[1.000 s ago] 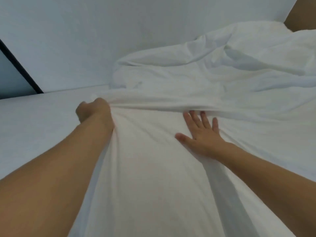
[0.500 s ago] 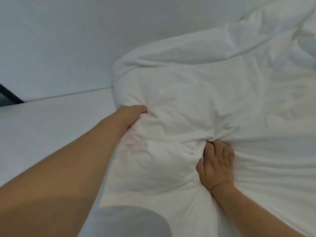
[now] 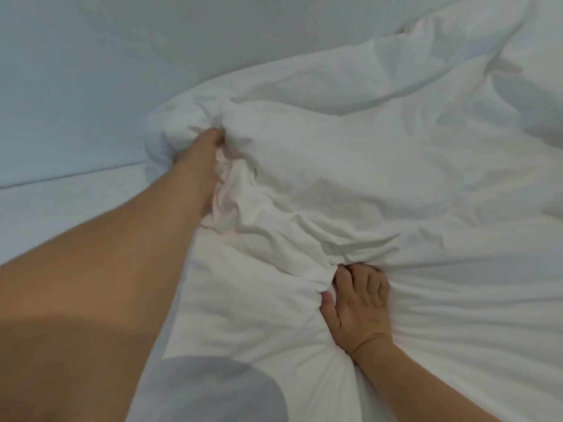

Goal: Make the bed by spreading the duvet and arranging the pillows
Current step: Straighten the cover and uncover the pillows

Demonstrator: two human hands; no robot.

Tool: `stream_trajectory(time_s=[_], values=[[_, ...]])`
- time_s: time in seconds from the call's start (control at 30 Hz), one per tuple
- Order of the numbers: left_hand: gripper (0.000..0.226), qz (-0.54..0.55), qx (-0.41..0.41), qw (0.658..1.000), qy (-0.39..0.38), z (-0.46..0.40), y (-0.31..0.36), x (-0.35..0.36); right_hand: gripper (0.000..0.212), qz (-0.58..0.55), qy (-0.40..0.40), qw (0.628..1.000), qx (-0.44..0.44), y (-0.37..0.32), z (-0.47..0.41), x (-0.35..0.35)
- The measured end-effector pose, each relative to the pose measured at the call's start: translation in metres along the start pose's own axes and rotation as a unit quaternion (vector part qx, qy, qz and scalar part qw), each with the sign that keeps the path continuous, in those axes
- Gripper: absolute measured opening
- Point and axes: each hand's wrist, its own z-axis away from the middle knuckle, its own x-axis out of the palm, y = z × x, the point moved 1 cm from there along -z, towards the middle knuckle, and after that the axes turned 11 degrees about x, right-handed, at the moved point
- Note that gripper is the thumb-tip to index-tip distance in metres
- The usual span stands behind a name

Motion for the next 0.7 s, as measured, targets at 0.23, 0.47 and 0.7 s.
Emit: stream_trajectory(time_s=[0.23,0.47,0.7], values=[[0.033,-0.103,0.469,0.877,-0.013,0.129,0.088,0.002,0.030,-0.119,-0.080,0.989,0.033,-0.008,-0.004,-0.033],[0.050,-0.633,0.521,0.416,-0.392,0.260,-0.060,-0.068,0.043,-0.683,-0.178,0.602,0.373,0.079,0.032,-0.197],[0.113,-0.639,0.294,0.611,-0.362,0.366,-0.063,0.025,0.082,-0.516,-0.285,0.682,0.432,0.058,-0.027,-0.236]])
